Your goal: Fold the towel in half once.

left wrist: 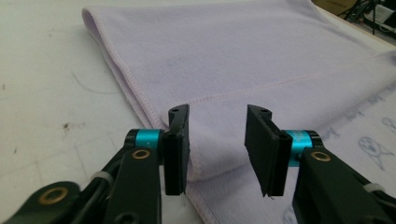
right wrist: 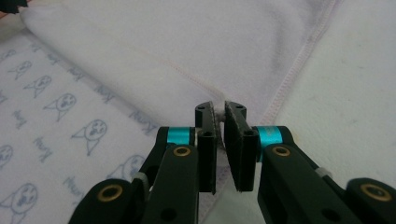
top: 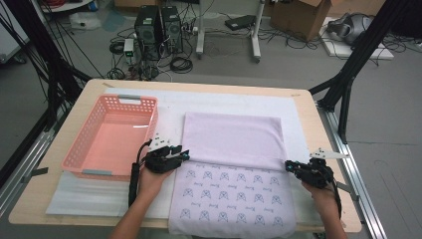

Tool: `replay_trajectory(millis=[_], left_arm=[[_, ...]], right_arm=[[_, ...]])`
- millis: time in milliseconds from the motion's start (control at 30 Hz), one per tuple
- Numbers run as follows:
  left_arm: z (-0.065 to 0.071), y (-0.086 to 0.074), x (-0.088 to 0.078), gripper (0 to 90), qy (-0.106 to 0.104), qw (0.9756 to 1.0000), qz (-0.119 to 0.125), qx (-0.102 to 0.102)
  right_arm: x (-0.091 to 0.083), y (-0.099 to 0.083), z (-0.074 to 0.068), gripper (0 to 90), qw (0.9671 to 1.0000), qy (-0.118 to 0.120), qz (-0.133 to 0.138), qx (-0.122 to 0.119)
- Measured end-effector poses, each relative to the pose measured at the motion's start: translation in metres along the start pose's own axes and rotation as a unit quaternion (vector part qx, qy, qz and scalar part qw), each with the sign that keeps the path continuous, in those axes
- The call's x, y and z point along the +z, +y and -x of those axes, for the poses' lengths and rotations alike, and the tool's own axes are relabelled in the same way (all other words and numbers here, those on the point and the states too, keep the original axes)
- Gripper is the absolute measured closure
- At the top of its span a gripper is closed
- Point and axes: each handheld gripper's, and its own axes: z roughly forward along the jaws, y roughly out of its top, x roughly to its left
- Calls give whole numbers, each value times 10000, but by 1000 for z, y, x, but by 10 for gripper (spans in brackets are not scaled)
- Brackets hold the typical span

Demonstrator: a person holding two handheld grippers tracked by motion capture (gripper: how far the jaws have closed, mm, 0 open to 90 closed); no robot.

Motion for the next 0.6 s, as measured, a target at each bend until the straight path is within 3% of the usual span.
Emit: replay_trajectory(millis=[33,100,167,233,267,500,600], left_arm=[[-2,0,3,543,123,9999,-76,-55],[-7,4,13,528,133,9979,-538,-349],[-5,5,16,629,184,9971,-693,-252],[-1,5,15,799,197,9974,-691,-72],[1,5,15,832,207,9973,-710,1],[4,3,-1,815,87,9993,-347,107],[6,1,-6,831,76,9992,-332,211]], right_arm=[[1,0,0,829,10000,11,16,-50],[4,0,-1,828,10000,26,18,-91],[5,-1,-2,828,9999,35,-22,-95],[5,0,-2,828,9999,26,-14,-132],[4,0,-3,828,9999,39,-17,-97],[-2,-4,0,828,10000,30,31,-66],[-6,-4,1,828,10000,16,71,-8]])
